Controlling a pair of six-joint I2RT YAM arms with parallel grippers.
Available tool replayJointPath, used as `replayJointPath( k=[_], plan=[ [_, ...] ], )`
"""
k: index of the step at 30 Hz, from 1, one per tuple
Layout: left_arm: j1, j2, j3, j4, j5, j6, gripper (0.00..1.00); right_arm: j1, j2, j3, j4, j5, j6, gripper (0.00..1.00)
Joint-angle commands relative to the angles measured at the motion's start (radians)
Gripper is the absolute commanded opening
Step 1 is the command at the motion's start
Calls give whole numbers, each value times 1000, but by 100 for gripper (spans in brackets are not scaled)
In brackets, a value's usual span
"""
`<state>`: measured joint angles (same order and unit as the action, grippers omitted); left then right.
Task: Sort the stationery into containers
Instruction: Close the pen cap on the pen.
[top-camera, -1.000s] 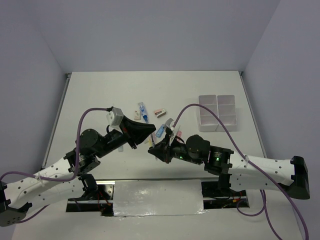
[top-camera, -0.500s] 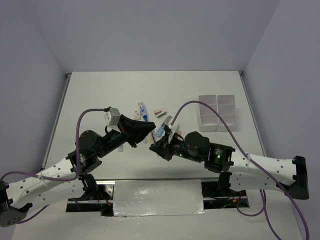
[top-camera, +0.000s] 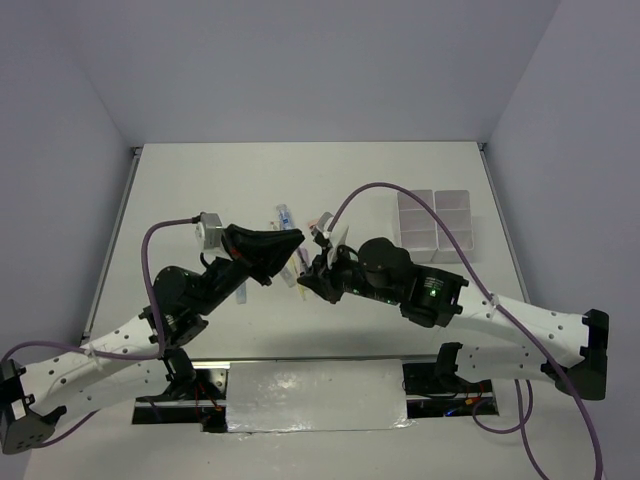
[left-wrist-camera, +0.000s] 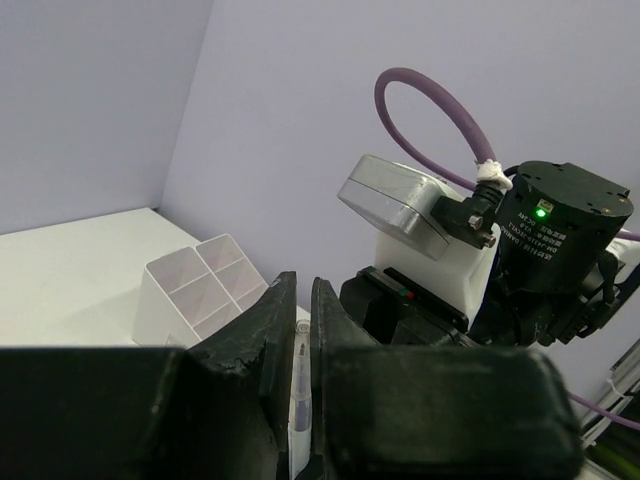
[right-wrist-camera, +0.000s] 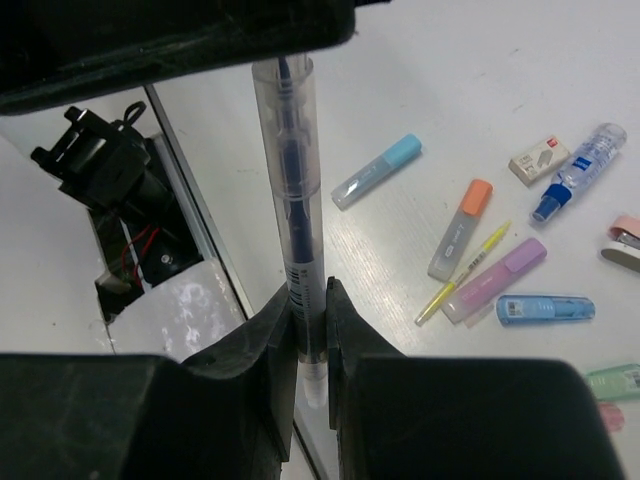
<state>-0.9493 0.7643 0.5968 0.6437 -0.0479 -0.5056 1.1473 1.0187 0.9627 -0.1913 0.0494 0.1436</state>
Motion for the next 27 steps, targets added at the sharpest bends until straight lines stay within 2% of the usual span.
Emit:
replayJointPath(
  k=[1, 10, 27],
  plan=[
    [-32, 56, -92, -190, 177, -51, 0, -50, -9, 174, 285, 73, -10, 0],
    [-49, 104, -130, -153, 195, -67, 0, -87, 4, 223, 276, 0, -15, 0],
    [-127, 176, -216, -99, 111, -96, 0, -129, -45, 300, 392, 17, 7, 0]
  ],
)
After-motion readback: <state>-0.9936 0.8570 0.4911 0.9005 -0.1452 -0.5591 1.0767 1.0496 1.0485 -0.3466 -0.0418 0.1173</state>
